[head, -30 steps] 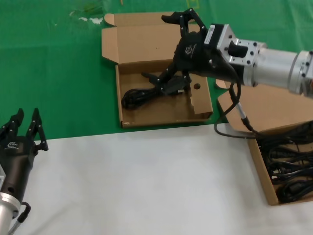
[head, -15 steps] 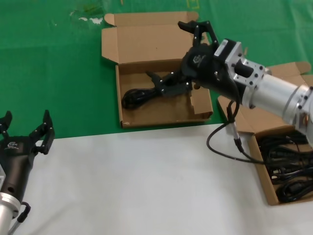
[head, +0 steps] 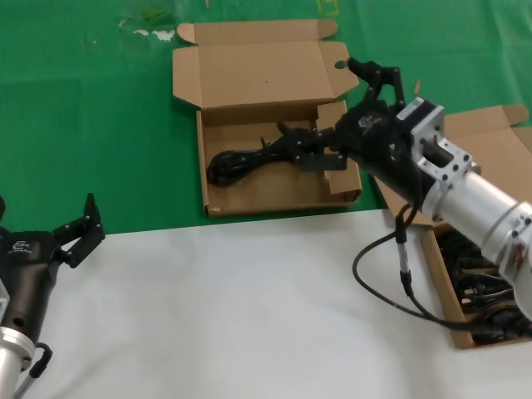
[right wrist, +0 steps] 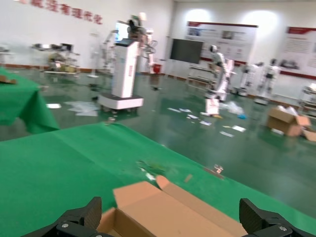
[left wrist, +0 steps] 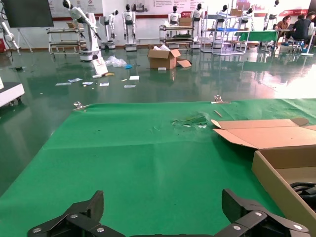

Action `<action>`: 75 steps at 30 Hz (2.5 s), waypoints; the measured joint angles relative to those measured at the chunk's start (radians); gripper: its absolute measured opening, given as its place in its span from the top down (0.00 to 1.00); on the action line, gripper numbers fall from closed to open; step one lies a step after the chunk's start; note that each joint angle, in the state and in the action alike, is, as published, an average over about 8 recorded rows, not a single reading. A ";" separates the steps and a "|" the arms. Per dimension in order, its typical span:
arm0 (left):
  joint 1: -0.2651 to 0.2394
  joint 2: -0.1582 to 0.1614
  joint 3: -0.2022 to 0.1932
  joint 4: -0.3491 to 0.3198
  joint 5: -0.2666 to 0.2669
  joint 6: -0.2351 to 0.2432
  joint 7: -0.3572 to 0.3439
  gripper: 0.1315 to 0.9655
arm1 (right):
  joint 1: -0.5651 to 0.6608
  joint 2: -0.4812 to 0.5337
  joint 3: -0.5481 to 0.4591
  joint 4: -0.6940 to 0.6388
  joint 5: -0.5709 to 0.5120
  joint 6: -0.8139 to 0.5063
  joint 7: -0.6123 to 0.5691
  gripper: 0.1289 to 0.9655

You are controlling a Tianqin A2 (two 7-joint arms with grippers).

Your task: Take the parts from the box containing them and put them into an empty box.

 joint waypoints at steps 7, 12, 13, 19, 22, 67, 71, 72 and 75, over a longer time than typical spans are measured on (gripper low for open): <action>0.000 0.000 0.000 0.000 0.000 0.000 0.000 0.13 | -0.091 -0.014 0.035 0.037 0.029 0.094 0.001 0.00; 0.000 0.000 0.000 0.000 0.000 0.000 0.000 0.08 | -0.156 -0.024 0.060 0.063 0.050 0.161 0.001 0.00; 0.000 0.000 0.000 0.000 0.000 0.000 0.000 0.07 | -0.169 -0.026 0.065 0.068 0.054 0.175 0.001 0.00; 0.000 0.000 0.000 0.000 0.000 0.000 0.000 0.02 | -0.247 -0.038 0.095 0.100 0.079 0.256 0.002 0.00; 0.000 0.000 0.000 0.000 0.000 0.000 0.000 0.01 | -0.286 -0.044 0.110 0.115 0.091 0.296 0.002 0.00; 0.000 0.000 0.000 0.000 0.000 0.000 0.000 0.00 | -0.422 -0.065 0.163 0.170 0.135 0.437 0.003 0.00; 0.000 0.000 0.000 0.000 0.000 0.000 0.000 0.00 | -0.422 -0.065 0.163 0.170 0.135 0.437 0.003 0.00; 0.000 0.000 0.000 0.000 0.000 0.000 0.000 0.00 | -0.422 -0.065 0.163 0.170 0.135 0.437 0.003 0.00; 0.000 0.000 0.000 0.000 0.000 0.000 0.000 0.00 | -0.422 -0.065 0.163 0.170 0.135 0.437 0.003 0.00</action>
